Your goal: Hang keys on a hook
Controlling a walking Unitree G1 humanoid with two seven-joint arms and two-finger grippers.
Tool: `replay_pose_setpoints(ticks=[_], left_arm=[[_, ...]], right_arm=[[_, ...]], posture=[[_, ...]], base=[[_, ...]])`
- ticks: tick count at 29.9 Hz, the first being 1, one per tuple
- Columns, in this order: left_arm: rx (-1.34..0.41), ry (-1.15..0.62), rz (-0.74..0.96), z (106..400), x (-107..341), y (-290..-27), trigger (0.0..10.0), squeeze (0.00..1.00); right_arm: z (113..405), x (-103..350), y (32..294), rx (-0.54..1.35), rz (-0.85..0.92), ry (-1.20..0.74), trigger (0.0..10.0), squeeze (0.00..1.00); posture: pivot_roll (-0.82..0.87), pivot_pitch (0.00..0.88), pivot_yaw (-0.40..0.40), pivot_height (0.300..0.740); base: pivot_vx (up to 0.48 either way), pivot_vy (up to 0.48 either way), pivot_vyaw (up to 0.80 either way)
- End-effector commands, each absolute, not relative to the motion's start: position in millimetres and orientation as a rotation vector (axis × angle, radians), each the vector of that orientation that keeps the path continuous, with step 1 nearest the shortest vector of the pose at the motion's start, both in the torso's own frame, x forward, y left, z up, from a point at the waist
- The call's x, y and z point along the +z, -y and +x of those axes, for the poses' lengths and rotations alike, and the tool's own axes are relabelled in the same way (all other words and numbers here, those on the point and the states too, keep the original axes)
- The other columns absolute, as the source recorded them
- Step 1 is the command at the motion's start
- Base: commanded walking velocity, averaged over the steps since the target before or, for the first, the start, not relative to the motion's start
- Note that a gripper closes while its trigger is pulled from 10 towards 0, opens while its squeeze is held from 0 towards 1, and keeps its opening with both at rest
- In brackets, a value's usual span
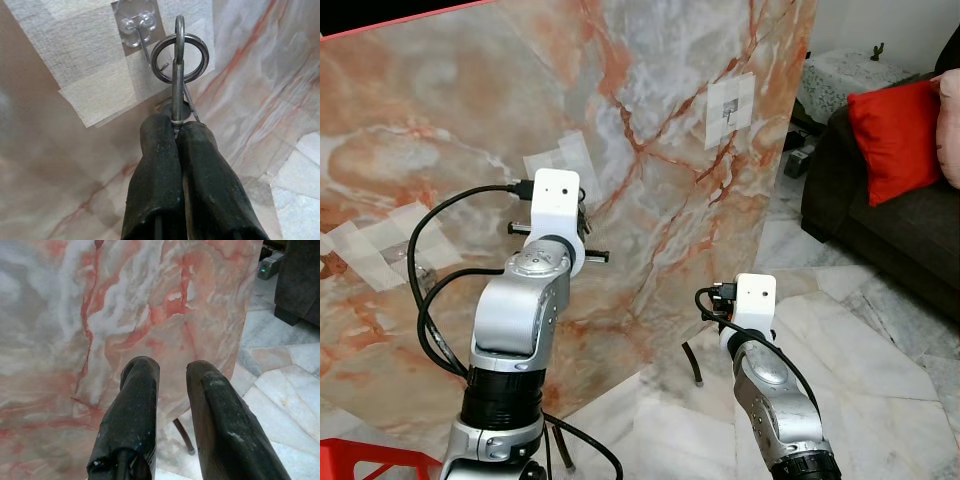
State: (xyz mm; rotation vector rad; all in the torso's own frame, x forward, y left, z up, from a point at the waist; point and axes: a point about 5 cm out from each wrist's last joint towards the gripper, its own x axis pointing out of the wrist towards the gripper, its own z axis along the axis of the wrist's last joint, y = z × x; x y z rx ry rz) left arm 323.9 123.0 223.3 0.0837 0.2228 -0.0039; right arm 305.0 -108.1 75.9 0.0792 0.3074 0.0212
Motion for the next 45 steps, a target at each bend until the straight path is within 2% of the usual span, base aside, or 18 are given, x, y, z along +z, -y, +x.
replay_pose_setpoints(ticks=[1, 27, 45], left_arm=[[-0.008, -0.201, 0.088, 324.7, 228.5, -122.8, 10.0, 0.0], [0.036, -0.187, 0.13, 334.2, 232.2, -138.6, 10.0, 0.0], [-0.057, -0.202, 0.178, 329.6, 226.8, -125.8, 10.0, 0.0]], right_arm=[[303.2, 73.9, 103.5, 0.029, 0.087, -0.316, 10.0, 0.0], [302.8, 73.3, 102.1, 0.034, 0.089, -0.319, 10.0, 0.0], [303.2, 73.2, 101.7, 0.034, 0.09, -0.319, 10.0, 0.0]], posture=[[0.1, 0.037, 0.067, 0.74], [0.1, 0.041, 0.068, 0.74], [0.1, 0.039, 0.068, 0.74]], base=[[0.0, 0.0, 0.0], [0.0, 0.0, 0.0], [0.0, 0.0, 0.0]])
